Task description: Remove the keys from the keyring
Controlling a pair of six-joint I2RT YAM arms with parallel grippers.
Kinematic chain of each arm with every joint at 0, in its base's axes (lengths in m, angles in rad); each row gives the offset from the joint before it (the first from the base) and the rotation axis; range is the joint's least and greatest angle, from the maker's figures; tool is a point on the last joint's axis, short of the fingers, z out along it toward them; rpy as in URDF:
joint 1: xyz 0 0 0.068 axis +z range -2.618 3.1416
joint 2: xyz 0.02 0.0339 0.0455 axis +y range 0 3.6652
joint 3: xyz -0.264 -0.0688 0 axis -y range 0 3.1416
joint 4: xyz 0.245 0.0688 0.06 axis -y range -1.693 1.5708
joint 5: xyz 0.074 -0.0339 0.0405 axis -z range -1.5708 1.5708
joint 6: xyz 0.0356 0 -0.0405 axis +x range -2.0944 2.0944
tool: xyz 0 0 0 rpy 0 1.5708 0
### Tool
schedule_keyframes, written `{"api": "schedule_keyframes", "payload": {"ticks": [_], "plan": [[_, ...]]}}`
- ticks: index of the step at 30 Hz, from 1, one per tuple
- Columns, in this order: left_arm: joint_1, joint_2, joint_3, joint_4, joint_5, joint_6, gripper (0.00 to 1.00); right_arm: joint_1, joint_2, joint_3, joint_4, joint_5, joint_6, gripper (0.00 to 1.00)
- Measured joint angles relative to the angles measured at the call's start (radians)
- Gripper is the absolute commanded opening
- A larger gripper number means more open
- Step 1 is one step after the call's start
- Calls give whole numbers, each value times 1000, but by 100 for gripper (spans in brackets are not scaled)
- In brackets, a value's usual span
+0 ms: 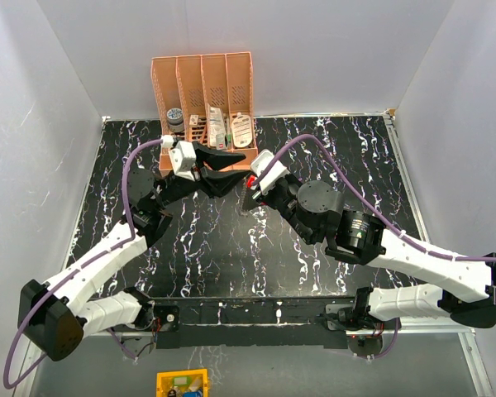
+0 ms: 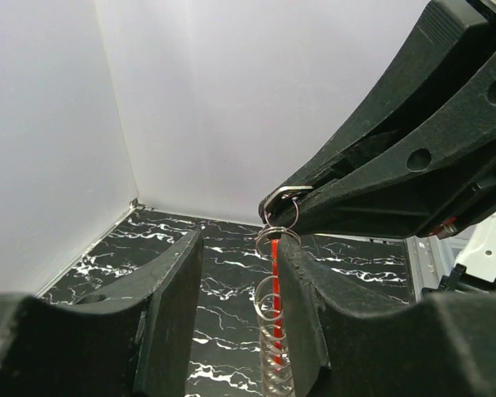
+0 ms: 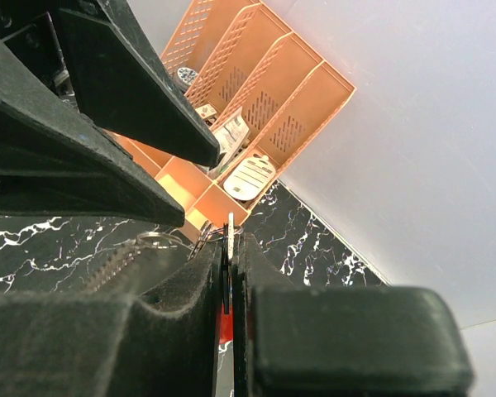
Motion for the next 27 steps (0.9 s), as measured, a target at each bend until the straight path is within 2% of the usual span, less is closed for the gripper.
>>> {"api": "schedule_keyframes", "payload": {"ticks": [27], "plan": [[-17,124,3,144,101,-76,29,0,6,0,-7,4,1,0]]}}
